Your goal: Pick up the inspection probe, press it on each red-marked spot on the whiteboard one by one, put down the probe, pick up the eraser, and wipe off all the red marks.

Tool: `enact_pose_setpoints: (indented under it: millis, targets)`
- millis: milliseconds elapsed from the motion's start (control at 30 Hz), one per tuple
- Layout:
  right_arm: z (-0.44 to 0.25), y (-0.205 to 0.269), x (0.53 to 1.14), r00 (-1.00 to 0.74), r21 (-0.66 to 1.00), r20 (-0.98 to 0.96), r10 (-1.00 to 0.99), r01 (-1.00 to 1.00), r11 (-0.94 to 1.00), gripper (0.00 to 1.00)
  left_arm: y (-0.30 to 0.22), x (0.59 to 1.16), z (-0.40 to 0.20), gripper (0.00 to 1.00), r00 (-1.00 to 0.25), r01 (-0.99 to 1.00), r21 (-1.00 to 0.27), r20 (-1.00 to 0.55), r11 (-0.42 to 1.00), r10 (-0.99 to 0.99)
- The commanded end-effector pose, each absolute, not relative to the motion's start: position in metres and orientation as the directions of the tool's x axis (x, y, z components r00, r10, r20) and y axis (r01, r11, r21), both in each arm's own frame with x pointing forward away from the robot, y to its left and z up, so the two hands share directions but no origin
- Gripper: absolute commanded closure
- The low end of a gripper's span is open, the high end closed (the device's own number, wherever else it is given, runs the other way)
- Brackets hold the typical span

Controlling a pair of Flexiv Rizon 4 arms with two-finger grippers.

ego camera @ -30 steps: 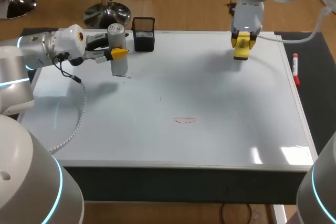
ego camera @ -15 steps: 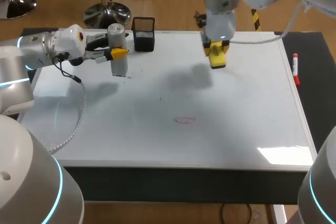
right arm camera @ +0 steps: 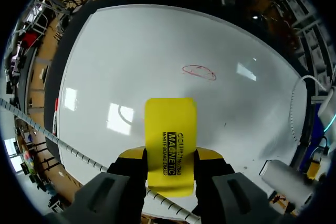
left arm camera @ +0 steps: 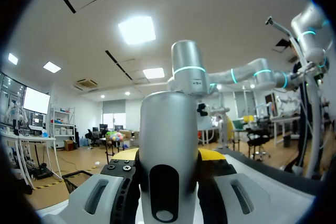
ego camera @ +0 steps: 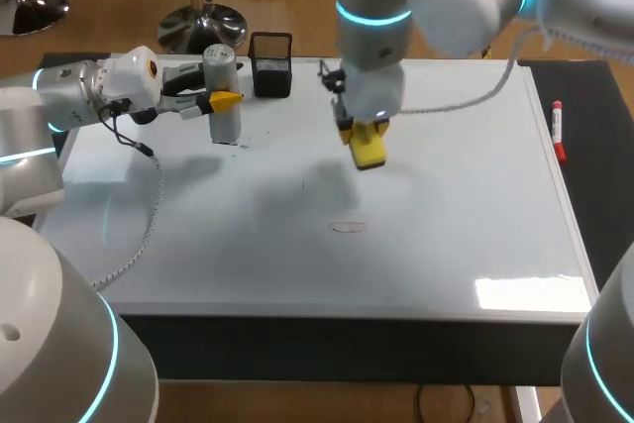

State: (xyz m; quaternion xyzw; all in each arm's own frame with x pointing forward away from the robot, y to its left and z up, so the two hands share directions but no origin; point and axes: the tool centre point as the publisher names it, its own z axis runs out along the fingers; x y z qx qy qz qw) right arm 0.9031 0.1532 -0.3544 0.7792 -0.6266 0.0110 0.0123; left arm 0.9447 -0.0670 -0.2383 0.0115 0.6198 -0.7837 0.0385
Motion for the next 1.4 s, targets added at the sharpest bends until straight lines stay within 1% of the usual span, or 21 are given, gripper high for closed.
enact_pose_setpoints:
  millis: [33, 133, 267, 533, 767, 1000, 1100, 1167, 1400]
  targets:
    - [-0.36, 0.17, 0.883, 0.211, -0.073, 0.05, -0.976, -0.974, -0.214, 1.0, -0.067, 0.944, -0.237, 1.0, -0.997, 0.077, -0.97, -0.068, -0.229, -0.048]
    - [-0.36, 0.179, 0.872, 0.205, -0.074, 0.038, -0.978, -0.976, -0.207, 1.0, -0.067, 0.944, -0.237, 1.0, -0.997, 0.077, -0.97, -0.068, -0.229, -0.048]
    - [-0.361, 0.189, 0.857, 0.173, -0.076, -0.03, -0.984, -0.982, -0.17, 1.0, -0.067, 0.944, -0.237, 1.0, -0.997, 0.077, -0.97, -0.068, -0.229, -0.048]
    - [-0.365, 0.206, 0.831, 0.137, -0.056, -0.024, -0.99, -0.989, -0.136, 1.0, -0.067, 0.944, -0.237, 1.0, -0.997, 0.077, -0.97, -0.068, -0.229, -0.048]
    - [-0.38, 0.218, 0.81, 0.153, 0.008, -0.036, -0.988, -0.988, -0.153, 1.0, -0.067, 0.944, -0.237, 1.0, -0.997, 0.077, -0.97, -0.068, -0.229, -0.048]
    - [-0.392, 0.221, 0.806, 0.15, 0.028, -0.087, -0.985, -0.988, -0.152, 1.0, -0.067, 0.944, -0.237, 1.0, -0.997, 0.077, -0.97, -0.068, -0.229, -0.048]
    - [-0.397, 0.221, 0.806, 0.149, 0.033, -0.082, -0.985, -0.988, -0.152, 1.0, -0.067, 0.944, -0.237, 1.0, -0.997, 0.077, -0.97, -0.068, -0.229, -0.048]
    - [-0.4, 0.221, 0.805, 0.164, 0.027, -0.016, -0.986, -0.986, -0.164, 1.0, -0.067, 0.944, -0.237, 1.0, -0.997, 0.077, -0.97, -0.068, -0.229, -0.048]
    - [-0.406, 0.227, 0.8, 0.158, 0.044, -0.051, -0.986, -0.986, -0.16, 1.0, -0.067, 0.944, -0.237, 1.0, -0.997, 0.077, -0.97, -0.068, -0.229, -0.048]
